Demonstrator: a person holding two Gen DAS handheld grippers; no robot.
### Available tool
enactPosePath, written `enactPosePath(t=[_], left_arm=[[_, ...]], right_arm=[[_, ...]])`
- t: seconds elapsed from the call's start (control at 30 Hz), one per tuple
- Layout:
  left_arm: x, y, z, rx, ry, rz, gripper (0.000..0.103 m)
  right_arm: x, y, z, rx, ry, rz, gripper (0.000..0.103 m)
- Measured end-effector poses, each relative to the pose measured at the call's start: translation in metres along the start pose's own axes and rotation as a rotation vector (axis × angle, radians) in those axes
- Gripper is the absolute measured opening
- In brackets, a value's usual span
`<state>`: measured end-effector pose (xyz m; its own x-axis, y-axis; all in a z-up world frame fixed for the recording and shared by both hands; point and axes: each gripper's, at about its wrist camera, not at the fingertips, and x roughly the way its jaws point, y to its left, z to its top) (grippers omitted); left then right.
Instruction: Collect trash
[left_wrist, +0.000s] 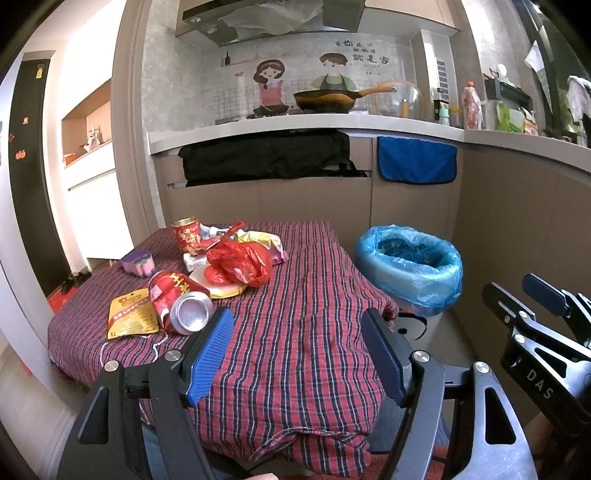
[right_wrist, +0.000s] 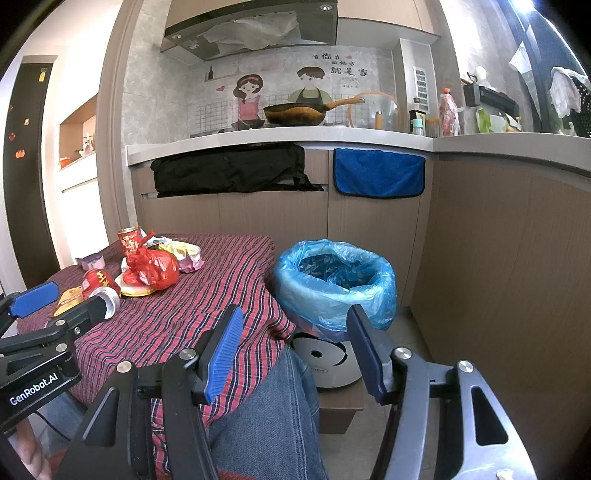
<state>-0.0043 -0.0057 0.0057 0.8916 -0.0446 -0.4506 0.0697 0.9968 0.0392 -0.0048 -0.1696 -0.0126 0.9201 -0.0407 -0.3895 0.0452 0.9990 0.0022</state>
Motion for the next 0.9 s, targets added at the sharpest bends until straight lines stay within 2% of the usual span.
enactPosePath(t=[0.9], left_arm=[[-0.0047,0.0035,0.0055,-0.008,-0.014,-0.001,0.072]], right_arm=[[-0.0023,0.0004,0.0047,-0.010,-0.009,-0.010,0.056]])
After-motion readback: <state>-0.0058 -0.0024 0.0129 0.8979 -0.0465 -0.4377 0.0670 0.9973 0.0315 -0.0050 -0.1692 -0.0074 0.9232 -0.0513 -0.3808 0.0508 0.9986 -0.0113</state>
